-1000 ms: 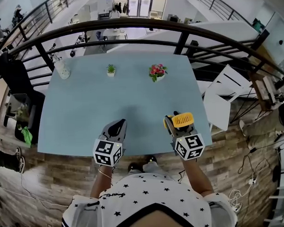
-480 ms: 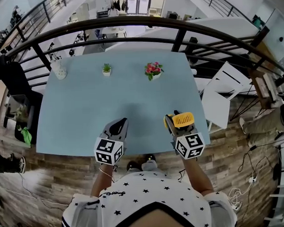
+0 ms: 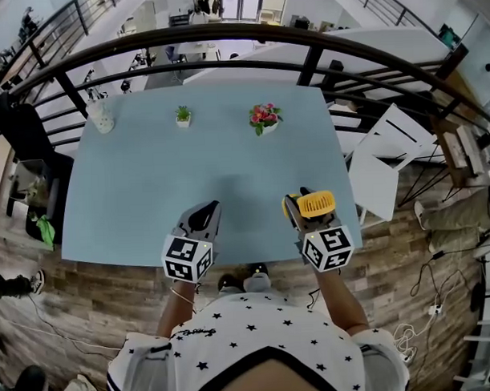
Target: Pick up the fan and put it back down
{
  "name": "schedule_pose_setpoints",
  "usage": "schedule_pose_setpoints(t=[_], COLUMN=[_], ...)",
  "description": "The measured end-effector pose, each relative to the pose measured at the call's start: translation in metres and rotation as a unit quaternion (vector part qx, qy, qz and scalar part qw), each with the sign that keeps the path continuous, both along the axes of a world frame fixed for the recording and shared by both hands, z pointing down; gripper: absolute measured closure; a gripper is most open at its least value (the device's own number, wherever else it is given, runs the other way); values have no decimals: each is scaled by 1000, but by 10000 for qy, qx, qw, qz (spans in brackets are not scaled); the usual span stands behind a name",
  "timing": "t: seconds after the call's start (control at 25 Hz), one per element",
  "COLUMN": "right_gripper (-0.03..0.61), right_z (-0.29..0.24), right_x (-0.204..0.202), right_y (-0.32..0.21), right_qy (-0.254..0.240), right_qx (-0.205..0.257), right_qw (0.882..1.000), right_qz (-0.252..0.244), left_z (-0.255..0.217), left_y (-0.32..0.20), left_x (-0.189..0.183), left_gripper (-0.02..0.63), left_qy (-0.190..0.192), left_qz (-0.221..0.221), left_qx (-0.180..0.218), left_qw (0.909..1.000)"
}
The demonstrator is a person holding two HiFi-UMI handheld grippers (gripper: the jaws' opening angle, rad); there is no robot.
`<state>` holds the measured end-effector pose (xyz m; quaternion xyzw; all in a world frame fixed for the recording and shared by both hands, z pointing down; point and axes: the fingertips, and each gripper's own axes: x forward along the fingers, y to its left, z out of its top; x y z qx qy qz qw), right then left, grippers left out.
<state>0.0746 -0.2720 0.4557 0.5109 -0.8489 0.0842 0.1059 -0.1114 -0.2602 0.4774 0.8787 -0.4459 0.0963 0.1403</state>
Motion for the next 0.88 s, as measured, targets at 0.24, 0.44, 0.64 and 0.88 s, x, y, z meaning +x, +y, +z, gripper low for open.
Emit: schedule_pose_setpoints(t=[0.24, 0.44, 0.64, 0.88], right_gripper=[411, 411, 411, 411], right_z=[3, 3, 6, 8], right_x=[-2, -2, -1, 3], right_y=[-5, -9, -14, -21], right_qy=[-15, -34, -40, -26], right_qx=[-13, -24, -54, -92], right_qw=[9999, 9999, 9998, 9998], right_qz=[-102, -152, -175, -196], left_z=[2, 3, 3, 2], left_y=[-1, -2, -5, -10], left_x=[-1, -3, -1, 2], left_gripper=[586, 586, 586, 586], left_qy=[-12, -36, -72, -102], left_qz=[-104, -175, -183, -190], left_qx=[-16, -41, -49, -74], left_qw=[9999, 9998, 9998, 9997])
